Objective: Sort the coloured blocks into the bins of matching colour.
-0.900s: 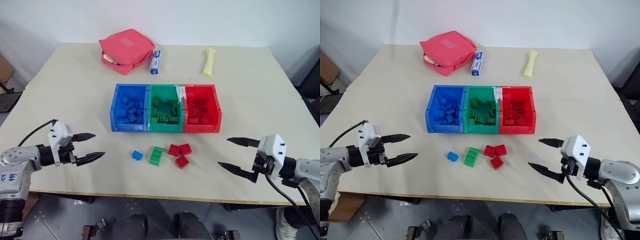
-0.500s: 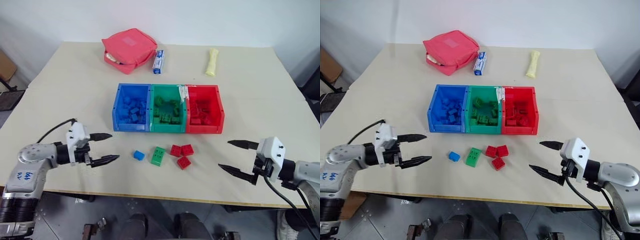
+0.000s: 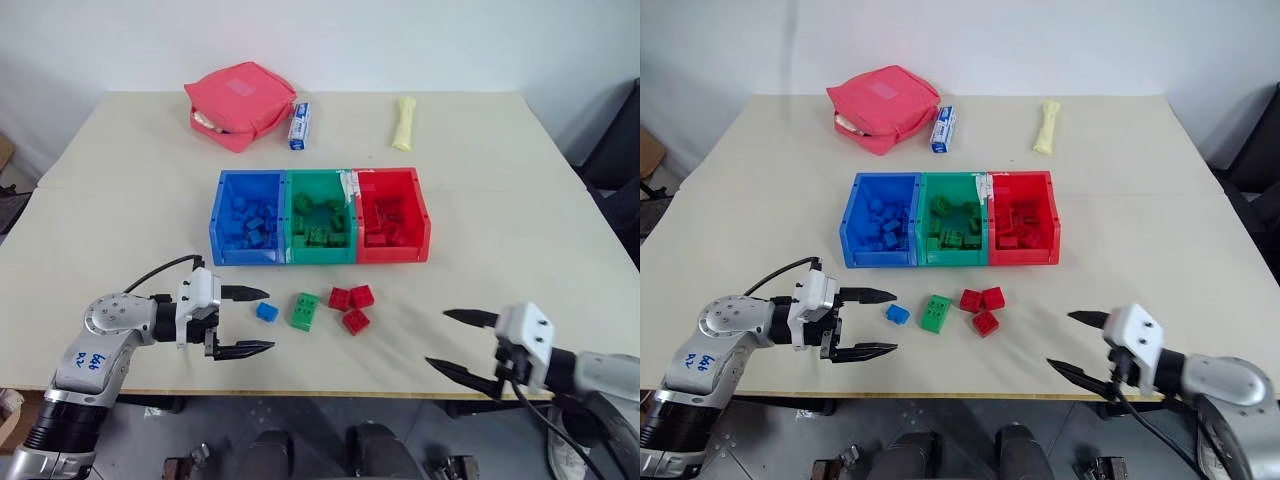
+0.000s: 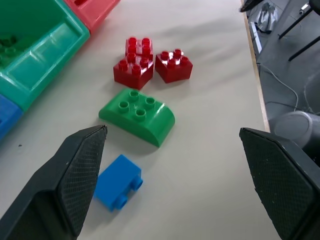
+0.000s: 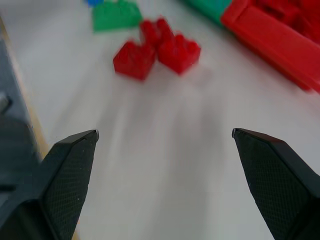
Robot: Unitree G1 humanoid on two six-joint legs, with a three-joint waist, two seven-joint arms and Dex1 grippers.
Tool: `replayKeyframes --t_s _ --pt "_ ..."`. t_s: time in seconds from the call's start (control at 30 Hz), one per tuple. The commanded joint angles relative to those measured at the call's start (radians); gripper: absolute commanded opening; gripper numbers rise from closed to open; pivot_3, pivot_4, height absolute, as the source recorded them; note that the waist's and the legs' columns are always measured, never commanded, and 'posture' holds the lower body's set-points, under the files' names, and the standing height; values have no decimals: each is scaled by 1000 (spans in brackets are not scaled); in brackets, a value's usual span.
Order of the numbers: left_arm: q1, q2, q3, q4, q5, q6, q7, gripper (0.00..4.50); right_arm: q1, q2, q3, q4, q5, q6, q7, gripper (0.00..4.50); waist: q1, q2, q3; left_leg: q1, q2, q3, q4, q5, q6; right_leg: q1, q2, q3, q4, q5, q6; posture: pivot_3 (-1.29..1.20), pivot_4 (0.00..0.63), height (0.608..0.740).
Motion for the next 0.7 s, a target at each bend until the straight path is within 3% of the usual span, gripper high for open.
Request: replayKeyframes --t_s 0.03,0.2,0.5,0.7 --pt "11 28 49 -7 -21 -13 -15 4500 -90 29 83 5 -1 102 -69 4483 2 0 0 0 0 0 0 0 0 0 0 0 0 0 0 0 150 740" --pt "43 46 82 -27 -32 -5 -15 4500 -208 55 180 95 -52 75 -64 4483 7 0 0 -2 0 -1 0 -1 -2 -1 -1 -1 -2 0 0 0 150 740" --pt "97 33 128 -38 -43 -24 9 4500 -519 99 347 526 -197 -185 111 4483 -3 0 0 -1 1 1 0 -2 -1 -2 0 0 -1 1 1 0 150 740" --pt "148 17 175 -70 -69 -11 63 4500 -636 182 402 670 -210 -263 218 4483 -2 0 0 -1 1 1 0 -2 -2 -3 -1 0 0 1 1 0 150 740"
